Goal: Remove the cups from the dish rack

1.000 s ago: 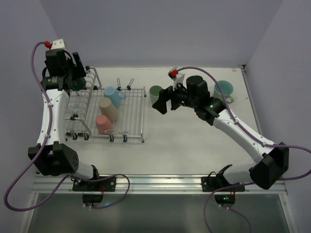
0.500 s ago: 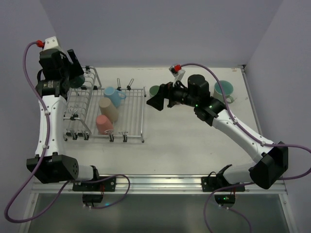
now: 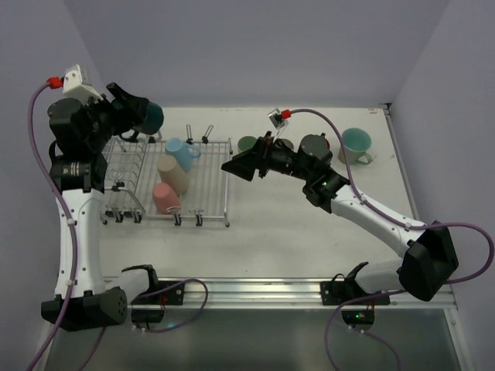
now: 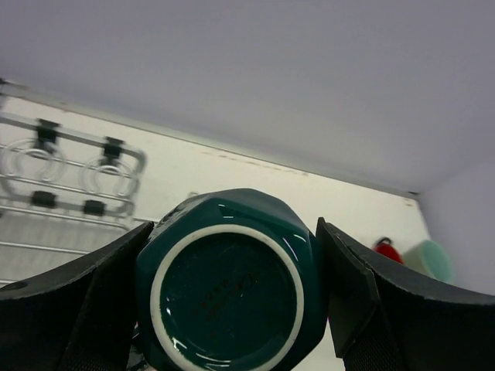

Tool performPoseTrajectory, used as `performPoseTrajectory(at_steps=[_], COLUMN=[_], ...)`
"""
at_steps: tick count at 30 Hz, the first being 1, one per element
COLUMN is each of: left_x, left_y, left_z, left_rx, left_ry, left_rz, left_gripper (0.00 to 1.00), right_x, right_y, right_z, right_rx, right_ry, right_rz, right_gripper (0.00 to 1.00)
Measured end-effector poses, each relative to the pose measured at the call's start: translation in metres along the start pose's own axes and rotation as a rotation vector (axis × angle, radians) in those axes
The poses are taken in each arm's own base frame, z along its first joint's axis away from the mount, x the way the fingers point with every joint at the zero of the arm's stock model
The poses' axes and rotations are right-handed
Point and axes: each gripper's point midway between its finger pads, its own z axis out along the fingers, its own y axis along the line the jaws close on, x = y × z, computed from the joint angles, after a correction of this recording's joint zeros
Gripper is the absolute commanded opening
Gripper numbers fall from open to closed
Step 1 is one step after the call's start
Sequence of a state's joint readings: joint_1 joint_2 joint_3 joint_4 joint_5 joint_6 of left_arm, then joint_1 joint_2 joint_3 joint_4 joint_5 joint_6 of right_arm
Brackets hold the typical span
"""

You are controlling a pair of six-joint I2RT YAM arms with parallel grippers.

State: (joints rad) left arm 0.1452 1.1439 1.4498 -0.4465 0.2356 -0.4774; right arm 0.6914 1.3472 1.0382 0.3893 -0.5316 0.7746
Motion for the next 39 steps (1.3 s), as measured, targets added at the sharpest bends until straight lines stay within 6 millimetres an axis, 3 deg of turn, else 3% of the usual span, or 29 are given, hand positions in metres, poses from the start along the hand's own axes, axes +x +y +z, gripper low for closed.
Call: performPoseTrajectory(at_steps=[7,12,16,23,33,34,37,38,39], left_x=[0.048,0.090,0.095,0.088,0.114,0.116,0.122,0.124,0.124], left_y=[-0.061,-0.090,-0.105,-0.121,-0.132,-0.136,-0.139,-0.141,-0.144], left_z=[-0.032,-0.047,-0.061,-0.082,-0.085,-0.086,-0.083,-0.082,-0.082], left_rx=[0.319,0.467,0.552,0.663,0.721,0.733,0.731,0.732,0.738], left_ry=[0.040,0.128,0.125,0.067,0.130,0.132,0.126,0.128,0.129], left_rz=[-0.140,-0.232,-0.274,-0.318,-0.373,-0.375,-0.389,-0.398,-0.420], left_gripper=[0.00,0.00,0.00,0.00,0.00,0.00,0.00,0.02,0.12], right_x=[-0.006,-0.007,-0.003,0.004,-0.006,-0.005,-0.005,-0.004,-0.005], right_y=[0.041,0.048,0.040,0.043,0.059,0.058,0.063,0.064,0.066], right_z=[0.006,0.017,0.026,0.034,0.046,0.047,0.046,0.045,0.043], right_rx=[-0.151,-0.187,-0.179,-0.203,-0.283,-0.286,-0.313,-0.322,-0.335], right_ry=[-0.055,-0.063,-0.051,-0.038,-0.046,-0.044,-0.039,-0.038,-0.039], right_rz=[-0.012,-0.007,0.021,0.056,0.081,0.086,0.101,0.107,0.115], right_gripper=[0.95,0.94,0.93,0.81,0.54,0.44,0.29,0.14,0.07])
